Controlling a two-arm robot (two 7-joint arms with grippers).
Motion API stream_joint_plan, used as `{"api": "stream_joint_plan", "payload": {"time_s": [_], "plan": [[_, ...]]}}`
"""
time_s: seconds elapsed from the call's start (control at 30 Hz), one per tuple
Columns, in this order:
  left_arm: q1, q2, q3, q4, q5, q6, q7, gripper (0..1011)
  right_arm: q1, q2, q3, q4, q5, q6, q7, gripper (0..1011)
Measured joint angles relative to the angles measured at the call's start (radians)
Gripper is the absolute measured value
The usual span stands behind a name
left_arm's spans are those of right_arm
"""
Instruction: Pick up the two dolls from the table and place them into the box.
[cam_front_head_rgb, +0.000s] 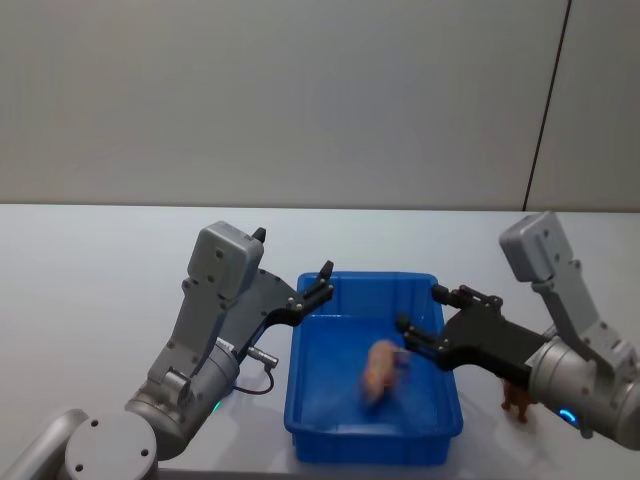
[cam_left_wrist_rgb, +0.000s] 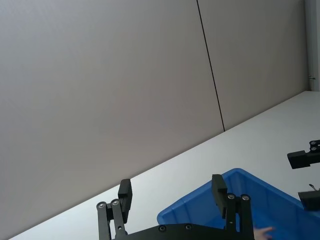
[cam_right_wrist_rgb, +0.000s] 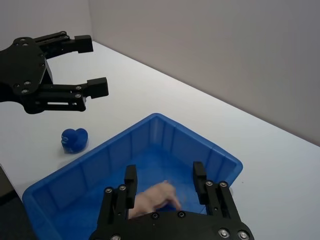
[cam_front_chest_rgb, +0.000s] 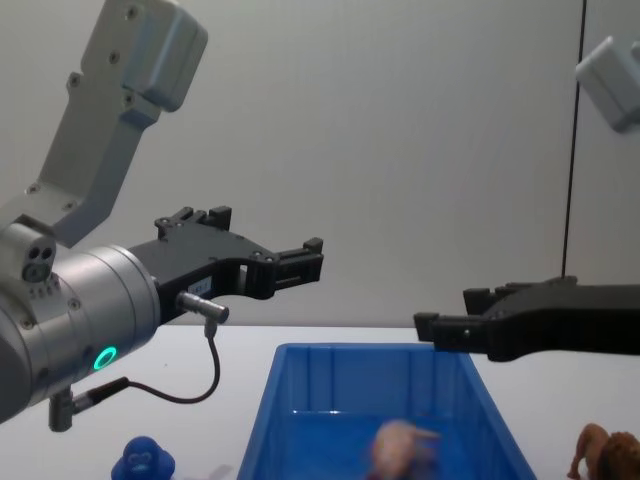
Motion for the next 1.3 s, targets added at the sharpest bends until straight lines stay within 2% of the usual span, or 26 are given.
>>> {"api": "stream_joint_plan", "payload": {"time_s": [0.1,0.3,0.47,0.9,1.3], "plan": [[0.000,0.000,0.000,0.000,0.000,0.000,0.000,1001,0.000,-0.001,-0.003,0.002,-0.002,0.000,0.000,712],[0.000,0.000,0.000,0.000,0.000,0.000,0.000,1001,-0.001,0.002,0.000,0.004,0.006,-0.008,-0.014,916],[0.000,0.000,0.000,0.000,0.000,0.000,0.000,1002,-0.004,0.015,0.018,0.006,0.036,-0.020,-0.039,1001],[0.000,0.000,0.000,0.000,0.000,0.000,0.000,1001,-0.035,0.077,0.073,0.013,0.107,-0.033,-0.068,1001],[0.000,0.000,0.000,0.000,0.000,0.000,0.000,1001,-0.096,0.141,0.107,0.014,0.134,-0.035,-0.061,1001]]}}
